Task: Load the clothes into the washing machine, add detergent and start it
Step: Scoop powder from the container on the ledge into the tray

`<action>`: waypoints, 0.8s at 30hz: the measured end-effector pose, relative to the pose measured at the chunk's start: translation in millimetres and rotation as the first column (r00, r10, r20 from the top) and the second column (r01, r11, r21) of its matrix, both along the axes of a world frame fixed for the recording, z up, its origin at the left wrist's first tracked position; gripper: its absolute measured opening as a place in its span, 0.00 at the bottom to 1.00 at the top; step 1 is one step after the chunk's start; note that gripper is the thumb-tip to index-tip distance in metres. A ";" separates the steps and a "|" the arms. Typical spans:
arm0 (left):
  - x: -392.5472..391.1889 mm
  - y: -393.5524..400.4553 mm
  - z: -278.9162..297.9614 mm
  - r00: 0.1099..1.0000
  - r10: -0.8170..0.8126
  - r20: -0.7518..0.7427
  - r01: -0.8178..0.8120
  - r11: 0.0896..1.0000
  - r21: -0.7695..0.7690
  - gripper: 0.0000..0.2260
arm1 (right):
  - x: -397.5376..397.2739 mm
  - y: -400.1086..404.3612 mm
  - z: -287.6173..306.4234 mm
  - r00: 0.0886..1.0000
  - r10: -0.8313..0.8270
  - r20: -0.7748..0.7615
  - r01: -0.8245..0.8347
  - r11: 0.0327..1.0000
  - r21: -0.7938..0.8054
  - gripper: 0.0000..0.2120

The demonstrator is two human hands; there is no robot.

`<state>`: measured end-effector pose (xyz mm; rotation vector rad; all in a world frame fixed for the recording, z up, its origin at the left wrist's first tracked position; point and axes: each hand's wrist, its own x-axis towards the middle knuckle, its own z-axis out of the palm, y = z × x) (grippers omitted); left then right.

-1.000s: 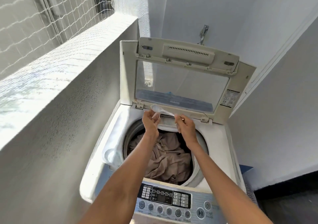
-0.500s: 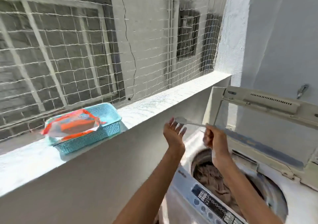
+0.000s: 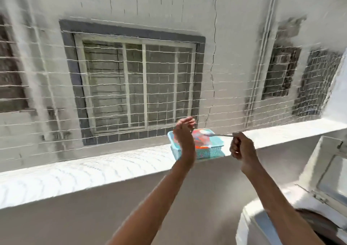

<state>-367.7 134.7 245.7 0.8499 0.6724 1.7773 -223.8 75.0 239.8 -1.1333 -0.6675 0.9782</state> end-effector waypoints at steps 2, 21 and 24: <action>-24.2 6.9 -4.6 0.967 0.073 -0.244 -0.062 0.997 0.050 0.12 | -16.6 12.8 -13.6 0.999 -0.016 0.033 0.018 0.999 -0.045 0.17; -78.5 38.8 -68.1 0.199 0.419 -0.886 0.333 0.822 0.463 0.16 | -73.7 45.3 -47.3 0.725 -0.022 0.688 0.312 0.901 -0.300 0.25; -76.4 37.9 -70.3 0.164 0.446 -0.880 0.332 0.815 0.475 0.14 | -68.6 46.4 -47.9 0.651 0.021 0.759 0.334 0.890 -0.311 0.22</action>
